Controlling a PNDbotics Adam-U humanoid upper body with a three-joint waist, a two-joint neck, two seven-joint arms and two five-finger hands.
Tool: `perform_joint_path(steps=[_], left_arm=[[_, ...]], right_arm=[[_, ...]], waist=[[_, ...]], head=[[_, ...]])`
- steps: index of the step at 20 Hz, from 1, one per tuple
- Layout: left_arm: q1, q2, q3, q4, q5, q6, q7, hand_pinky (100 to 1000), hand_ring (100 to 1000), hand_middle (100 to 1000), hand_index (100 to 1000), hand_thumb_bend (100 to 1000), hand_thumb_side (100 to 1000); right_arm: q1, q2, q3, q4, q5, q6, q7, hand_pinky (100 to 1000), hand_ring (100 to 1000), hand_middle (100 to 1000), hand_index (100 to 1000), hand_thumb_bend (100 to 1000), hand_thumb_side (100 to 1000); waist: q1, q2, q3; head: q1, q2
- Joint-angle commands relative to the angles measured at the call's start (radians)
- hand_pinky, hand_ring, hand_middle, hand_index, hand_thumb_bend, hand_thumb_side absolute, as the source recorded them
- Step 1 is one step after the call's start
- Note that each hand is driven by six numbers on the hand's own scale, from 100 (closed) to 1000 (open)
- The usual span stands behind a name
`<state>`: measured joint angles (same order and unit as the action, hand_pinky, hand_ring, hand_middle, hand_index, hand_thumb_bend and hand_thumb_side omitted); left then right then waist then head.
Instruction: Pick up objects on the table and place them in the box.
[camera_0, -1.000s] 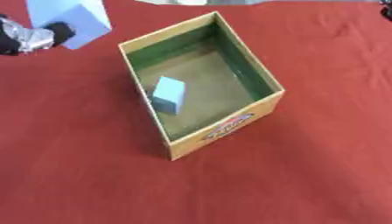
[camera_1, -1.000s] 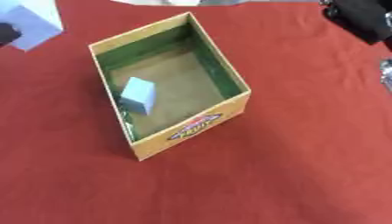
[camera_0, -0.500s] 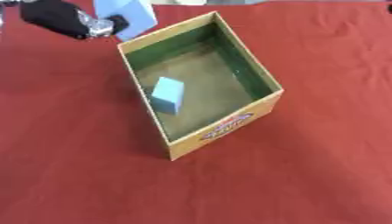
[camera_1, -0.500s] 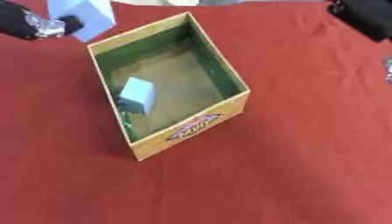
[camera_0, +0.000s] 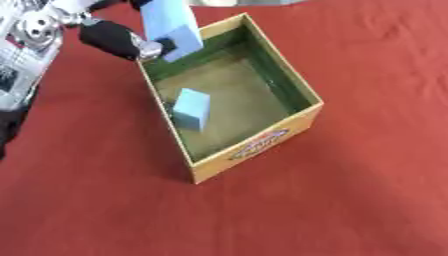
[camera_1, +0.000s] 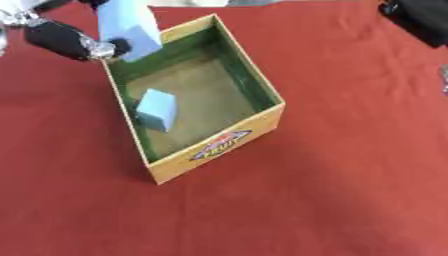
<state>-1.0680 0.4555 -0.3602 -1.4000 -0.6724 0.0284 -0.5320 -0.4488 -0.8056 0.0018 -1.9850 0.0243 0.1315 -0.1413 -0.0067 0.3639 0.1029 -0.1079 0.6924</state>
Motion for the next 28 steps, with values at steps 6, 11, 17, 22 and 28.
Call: perform_joint_path(steps=[6,11,17,22,28], left_arm=[[-0.005,0.034,0.032,-0.073,-0.063,-0.012,-0.034,931,877,801,905,694,750],[0.016,0.067,0.121,-0.229,0.029,0.077,0.125,880,824,752,867,406,721],[0.161,0.213,0.247,-0.542,0.306,0.205,0.492,845,790,722,839,341,729],[0.343,0.314,0.331,-0.598,0.499,0.102,0.838,836,785,724,841,331,715],[0.588,0.337,0.397,-0.6,0.598,-0.111,1.061,828,782,724,848,334,747]], right_arm=[[-0.009,-0.02,-0.009,-0.015,-0.004,0.001,-0.002,849,819,680,834,100,654],[-0.007,-0.021,-0.015,-0.015,-0.003,-0.004,-0.01,849,819,680,834,100,643],[-0.002,-0.024,-0.027,-0.015,-0.002,-0.024,-0.034,847,819,681,833,100,624],[0.012,-0.017,-0.044,-0.015,-0.009,-0.064,-0.085,846,819,683,833,100,624],[0.017,0.012,-0.057,-0.015,-0.028,-0.135,-0.159,846,819,686,835,100,634]], waist=[[0.011,-0.019,0.005],[0.009,-0.02,0.01],[0.009,-0.017,0.025],[-0.006,-0.011,0.033],[-0.035,-0.007,0.035]], head=[[-0.008,-0.008],[-0.009,0.003],[-0.02,0.011],[-0.044,0.007],[-0.073,-0.005]])
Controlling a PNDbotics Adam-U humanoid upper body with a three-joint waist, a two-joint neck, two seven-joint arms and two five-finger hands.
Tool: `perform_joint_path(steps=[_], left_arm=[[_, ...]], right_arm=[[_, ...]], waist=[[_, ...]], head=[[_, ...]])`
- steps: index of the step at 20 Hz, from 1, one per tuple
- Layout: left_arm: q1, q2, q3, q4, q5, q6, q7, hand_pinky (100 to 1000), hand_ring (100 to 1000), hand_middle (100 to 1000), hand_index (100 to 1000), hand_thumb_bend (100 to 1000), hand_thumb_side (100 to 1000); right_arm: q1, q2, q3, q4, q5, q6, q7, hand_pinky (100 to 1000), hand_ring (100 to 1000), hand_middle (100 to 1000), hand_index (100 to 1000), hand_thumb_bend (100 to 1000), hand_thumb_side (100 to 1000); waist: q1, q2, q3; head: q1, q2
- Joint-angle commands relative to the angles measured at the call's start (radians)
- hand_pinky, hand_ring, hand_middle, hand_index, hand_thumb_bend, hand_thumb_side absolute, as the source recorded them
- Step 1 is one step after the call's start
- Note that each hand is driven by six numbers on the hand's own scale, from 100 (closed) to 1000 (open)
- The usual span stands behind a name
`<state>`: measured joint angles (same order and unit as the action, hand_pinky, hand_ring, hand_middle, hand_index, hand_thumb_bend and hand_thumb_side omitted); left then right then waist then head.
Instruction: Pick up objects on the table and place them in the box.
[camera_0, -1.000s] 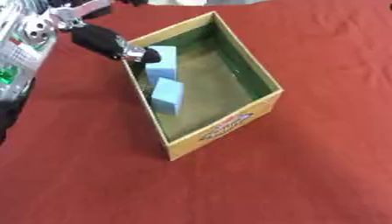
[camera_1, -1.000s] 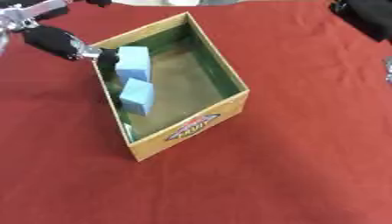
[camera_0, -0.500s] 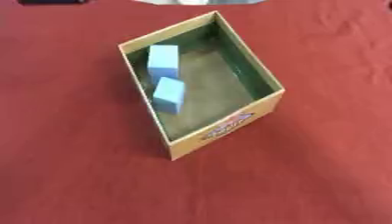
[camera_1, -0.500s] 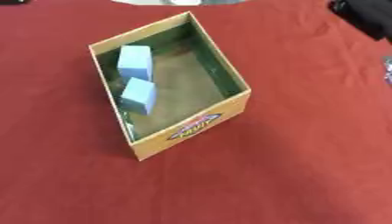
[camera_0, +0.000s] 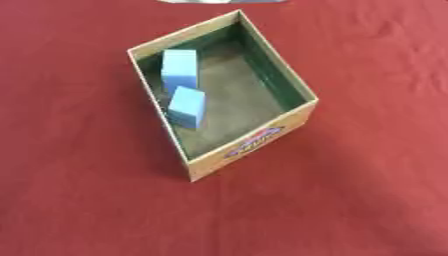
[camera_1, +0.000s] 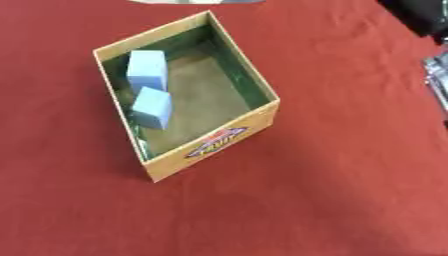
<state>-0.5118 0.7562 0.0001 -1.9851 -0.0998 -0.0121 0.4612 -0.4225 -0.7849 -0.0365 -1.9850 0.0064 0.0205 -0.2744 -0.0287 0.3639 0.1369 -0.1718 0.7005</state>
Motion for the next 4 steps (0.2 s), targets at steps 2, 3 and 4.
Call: perform_joint_path(steps=[2,3,4], left_arm=[[0.098,0.02,0.058,-0.015,0.017,-0.13,0.107,829,784,727,851,328,751],[0.127,0.009,0.069,-0.015,0.008,-0.158,0.124,832,791,735,856,326,754],[0.149,-0.001,0.077,-0.015,-0.001,-0.183,0.139,833,792,736,857,322,757]], right_arm=[[-0.01,0.005,-0.021,-0.015,-0.012,-0.043,-0.042,848,818,686,835,100,635],[-0.011,0.014,-0.023,-0.015,-0.013,-0.051,-0.049,848,818,687,835,100,633],[-0.012,0.022,-0.024,-0.015,-0.013,-0.059,-0.055,848,818,687,835,100,631]], waist=[[-0.02,-0.006,0.002],[-0.024,-0.006,0.003],[-0.027,-0.006,0.004]], head=[[-0.012,-0.015],[-0.012,-0.016],[-0.011,-0.017]])
